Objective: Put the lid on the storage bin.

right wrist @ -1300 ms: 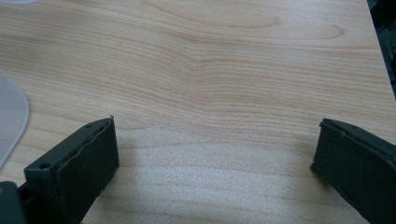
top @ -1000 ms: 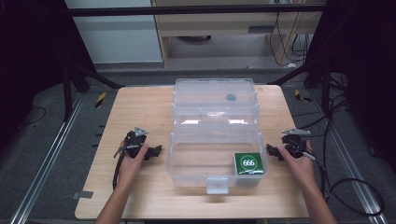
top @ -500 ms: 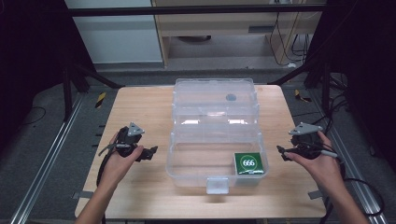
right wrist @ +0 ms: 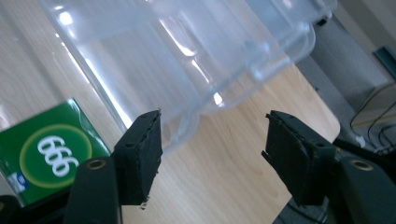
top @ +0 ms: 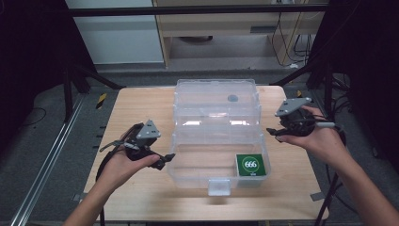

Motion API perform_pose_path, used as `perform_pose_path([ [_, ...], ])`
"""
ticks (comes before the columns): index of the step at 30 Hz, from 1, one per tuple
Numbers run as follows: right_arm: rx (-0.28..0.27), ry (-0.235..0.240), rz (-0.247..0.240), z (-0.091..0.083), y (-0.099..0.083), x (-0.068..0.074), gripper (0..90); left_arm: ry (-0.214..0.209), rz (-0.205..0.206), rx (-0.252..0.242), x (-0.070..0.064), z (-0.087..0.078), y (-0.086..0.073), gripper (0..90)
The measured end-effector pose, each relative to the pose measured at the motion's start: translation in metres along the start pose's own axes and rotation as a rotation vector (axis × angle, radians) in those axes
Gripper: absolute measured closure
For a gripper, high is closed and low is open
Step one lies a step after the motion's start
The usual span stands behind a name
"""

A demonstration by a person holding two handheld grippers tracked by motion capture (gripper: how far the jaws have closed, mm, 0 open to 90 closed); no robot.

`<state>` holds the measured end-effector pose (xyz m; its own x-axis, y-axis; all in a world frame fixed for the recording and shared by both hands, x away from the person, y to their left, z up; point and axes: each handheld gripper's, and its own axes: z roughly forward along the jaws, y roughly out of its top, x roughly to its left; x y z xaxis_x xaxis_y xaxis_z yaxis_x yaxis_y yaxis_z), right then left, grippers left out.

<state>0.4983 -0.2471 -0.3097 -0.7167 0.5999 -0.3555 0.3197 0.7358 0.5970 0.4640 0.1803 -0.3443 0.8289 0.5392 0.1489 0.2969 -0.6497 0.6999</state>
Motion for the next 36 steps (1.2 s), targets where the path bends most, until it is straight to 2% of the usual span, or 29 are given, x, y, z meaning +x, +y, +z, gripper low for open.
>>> perform_pose_path([
  [3,0.007,0.021,-0.047,0.002,0.020,0.002,39.7,-0.022,0.046,0.031,-0.011,0.006,0.007,3.0],
  [9,0.004,0.039,-0.131,0.003,0.046,0.012,44.1,-0.064,0.102,0.077,-0.024,0.015,0.017,3.1],
  [11,0.009,0.046,-0.175,0.005,0.056,0.015,44.1,-0.077,0.116,0.085,-0.027,0.018,0.019,3.1],
  [13,0.016,0.059,-0.209,0.008,0.061,0.017,44.1,-0.093,0.126,0.103,-0.030,0.021,0.021,3.1],
  [17,0.053,0.084,-0.266,0.021,0.070,0.019,43.9,-0.111,0.170,0.143,-0.037,0.027,0.023,3.2],
  [21,0.093,0.079,-0.328,0.033,0.079,0.018,43.2,-0.128,0.204,0.170,-0.044,0.035,0.026,3.6],
  [26,0.110,0.071,-0.343,0.041,0.093,0.011,45.2,-0.153,0.250,0.193,-0.047,0.043,0.029,4.7],
  [30,0.129,0.110,-0.355,0.049,0.097,0.006,48.4,-0.165,0.259,0.207,-0.046,0.048,0.027,4.5],
  [33,0.156,0.121,-0.374,0.055,0.099,0.006,52.0,-0.178,0.268,0.226,-0.045,0.052,0.026,5.1],
  [36,0.183,0.137,-0.398,0.059,0.101,0.006,55.4,-0.202,0.297,0.241,-0.049,0.053,0.027,9.0],
])
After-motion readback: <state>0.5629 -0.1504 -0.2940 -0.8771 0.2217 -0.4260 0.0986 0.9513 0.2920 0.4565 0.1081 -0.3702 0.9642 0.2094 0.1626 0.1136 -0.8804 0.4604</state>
